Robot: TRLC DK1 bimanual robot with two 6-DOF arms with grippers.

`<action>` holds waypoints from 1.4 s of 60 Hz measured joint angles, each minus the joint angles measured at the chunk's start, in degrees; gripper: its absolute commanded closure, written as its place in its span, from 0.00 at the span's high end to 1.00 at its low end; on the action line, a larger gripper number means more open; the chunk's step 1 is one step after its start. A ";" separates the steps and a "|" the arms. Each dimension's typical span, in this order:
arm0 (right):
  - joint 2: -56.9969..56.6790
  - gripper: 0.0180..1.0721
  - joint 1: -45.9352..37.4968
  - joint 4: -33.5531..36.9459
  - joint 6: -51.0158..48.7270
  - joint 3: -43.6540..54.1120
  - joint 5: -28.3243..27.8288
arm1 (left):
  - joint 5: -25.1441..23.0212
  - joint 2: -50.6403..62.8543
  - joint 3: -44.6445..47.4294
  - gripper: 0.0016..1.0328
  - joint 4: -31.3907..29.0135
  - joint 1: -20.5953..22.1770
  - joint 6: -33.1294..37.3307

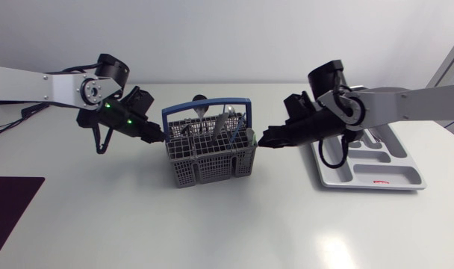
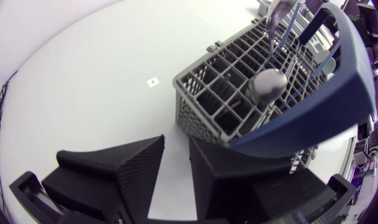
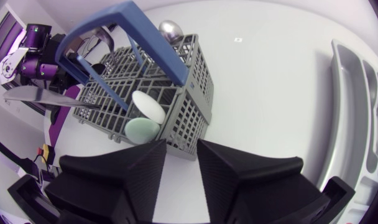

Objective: Unload the cutlery basket into the drawer organizer.

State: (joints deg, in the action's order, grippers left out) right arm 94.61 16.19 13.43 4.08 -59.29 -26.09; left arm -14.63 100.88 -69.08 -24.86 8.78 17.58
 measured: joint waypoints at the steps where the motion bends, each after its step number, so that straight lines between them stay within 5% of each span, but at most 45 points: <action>1: -1.01 0.69 0.00 -0.02 -0.07 0.42 0.70 | 0.00 -0.70 0.50 0.65 -0.02 -0.26 0.00; 16: -13.64 0.76 1.81 0.07 -0.90 3.15 3.10 | -1.64 -19.21 9.57 0.72 -0.13 -1.92 0.26; 33: -14.25 0.75 8.02 2.01 -0.90 2.19 6.25 | -2.71 -32.33 15.63 0.72 -2.78 1.90 0.22; 49: -8.52 0.43 12.26 2.21 -0.63 -3.80 8.39 | -2.71 -36.02 17.31 0.72 -3.23 4.26 0.20; 68: 0.46 0.42 12.22 1.55 0.66 -8.83 10.16 | -2.71 -36.85 18.84 0.72 -3.56 5.25 0.17; 74: 2.43 0.26 12.22 1.07 0.85 -9.77 10.99 | -2.71 -37.00 18.84 0.72 -3.54 5.25 0.20; 84: 3.56 0.18 12.22 0.04 1.07 -9.84 11.63 | -2.71 -37.03 19.02 0.72 -3.50 5.25 0.20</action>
State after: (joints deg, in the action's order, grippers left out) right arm 98.17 28.40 13.47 5.15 -69.12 -14.46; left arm -17.34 63.86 -50.06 -28.36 14.02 17.78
